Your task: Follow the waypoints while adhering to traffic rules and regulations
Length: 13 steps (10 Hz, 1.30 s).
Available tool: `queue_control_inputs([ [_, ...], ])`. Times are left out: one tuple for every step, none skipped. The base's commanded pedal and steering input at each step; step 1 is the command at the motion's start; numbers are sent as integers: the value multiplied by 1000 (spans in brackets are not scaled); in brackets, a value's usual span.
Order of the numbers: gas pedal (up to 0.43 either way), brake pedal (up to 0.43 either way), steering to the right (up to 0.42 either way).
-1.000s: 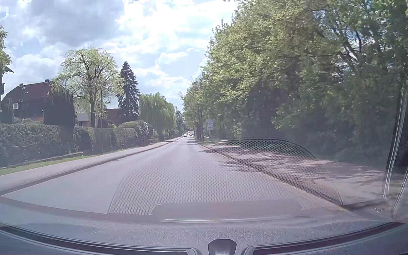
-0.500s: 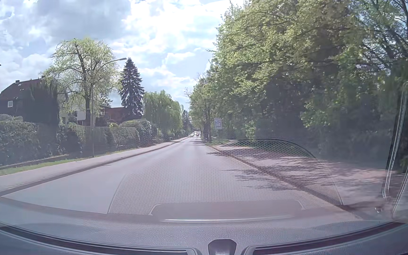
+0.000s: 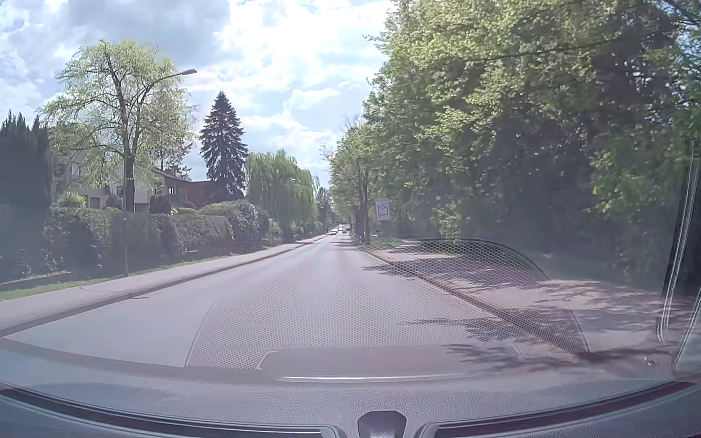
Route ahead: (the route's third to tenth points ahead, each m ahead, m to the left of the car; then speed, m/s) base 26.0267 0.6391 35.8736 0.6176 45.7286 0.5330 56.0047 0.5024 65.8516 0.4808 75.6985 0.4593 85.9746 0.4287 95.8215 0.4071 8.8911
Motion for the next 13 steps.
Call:
queue_control_inputs([
  [130, 0, -19],
  [130, 0, -19],
  [130, 0, -17],
  [130, 0, -11],
  [110, 0, -5],
  [98, 0, 0],
  [87, 0, 0],
  [87, 0, -1],
  [87, 0, -1],
  [87, 0, -1],
  [87, 0, -3],
  [87, 0, -7],
  [87, 0, -11],
])
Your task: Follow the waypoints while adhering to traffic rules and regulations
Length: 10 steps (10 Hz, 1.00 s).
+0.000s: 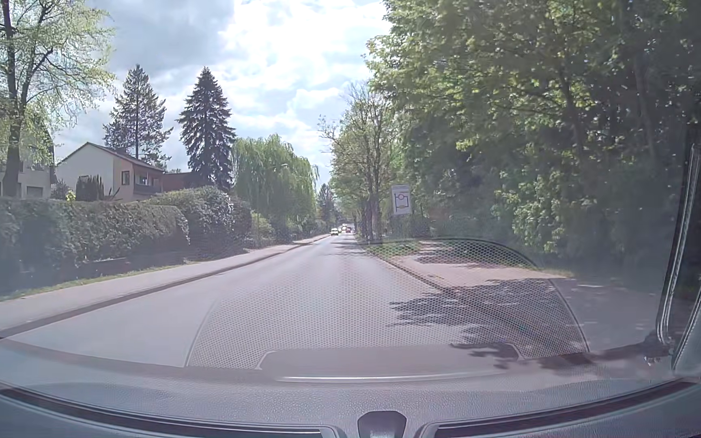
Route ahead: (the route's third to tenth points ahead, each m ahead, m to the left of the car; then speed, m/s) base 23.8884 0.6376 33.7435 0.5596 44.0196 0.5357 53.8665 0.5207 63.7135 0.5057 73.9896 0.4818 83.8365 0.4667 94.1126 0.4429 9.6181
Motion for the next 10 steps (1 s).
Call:
queue_control_inputs([
  [87, 0, -13],
  [87, 0, -12],
  [87, 0, -10],
  [87, 0, -8],
  [87, 0, -8],
  [87, 0, -8],
  [87, 0, -5],
  [87, 0, -1],
  [87, 0, 1],
  [87, 0, 1],
])
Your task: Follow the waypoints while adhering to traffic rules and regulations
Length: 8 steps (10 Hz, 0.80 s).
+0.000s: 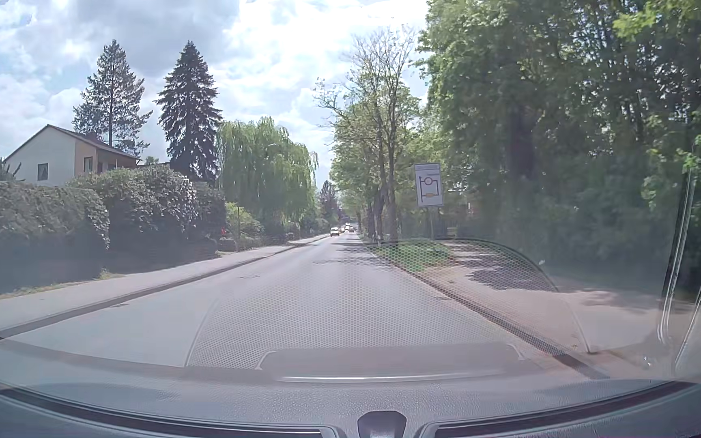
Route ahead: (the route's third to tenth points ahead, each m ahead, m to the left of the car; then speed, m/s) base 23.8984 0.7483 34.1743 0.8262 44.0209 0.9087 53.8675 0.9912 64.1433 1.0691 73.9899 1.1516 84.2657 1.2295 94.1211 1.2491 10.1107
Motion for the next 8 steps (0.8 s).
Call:
queue_control_inputs([
  [87, 0, 1],
  [87, 0, 0],
  [87, 0, -2],
  [87, 0, -4],
  [87, 0, -4],
  [87, 0, -4],
  [87, 0, -5],
  [87, 0, -6],
])
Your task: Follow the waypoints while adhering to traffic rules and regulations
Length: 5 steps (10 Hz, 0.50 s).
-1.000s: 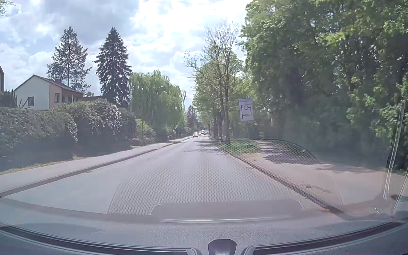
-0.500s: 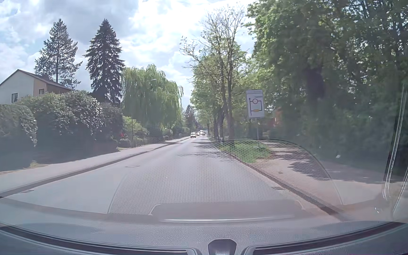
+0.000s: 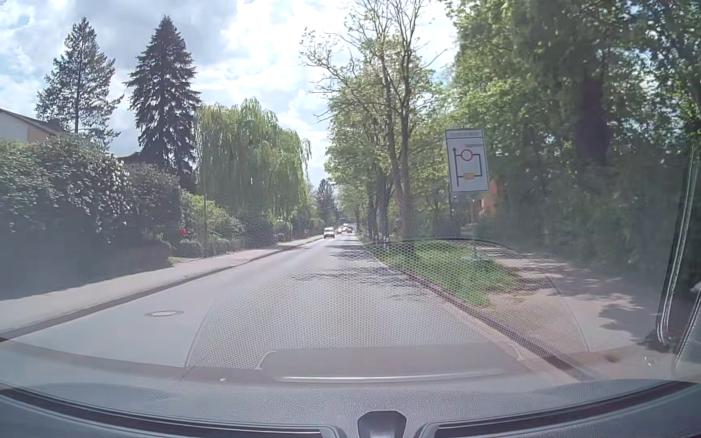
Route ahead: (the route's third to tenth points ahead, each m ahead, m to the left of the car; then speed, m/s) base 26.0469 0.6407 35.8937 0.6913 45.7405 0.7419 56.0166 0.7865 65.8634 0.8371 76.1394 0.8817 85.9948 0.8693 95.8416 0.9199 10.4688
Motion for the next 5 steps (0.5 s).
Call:
queue_control_inputs([
  [87, 0, -6],
  [87, 0, -5],
  [87, 0, -4],
  [47, 0, -4],
  [47, 0, -4],
])
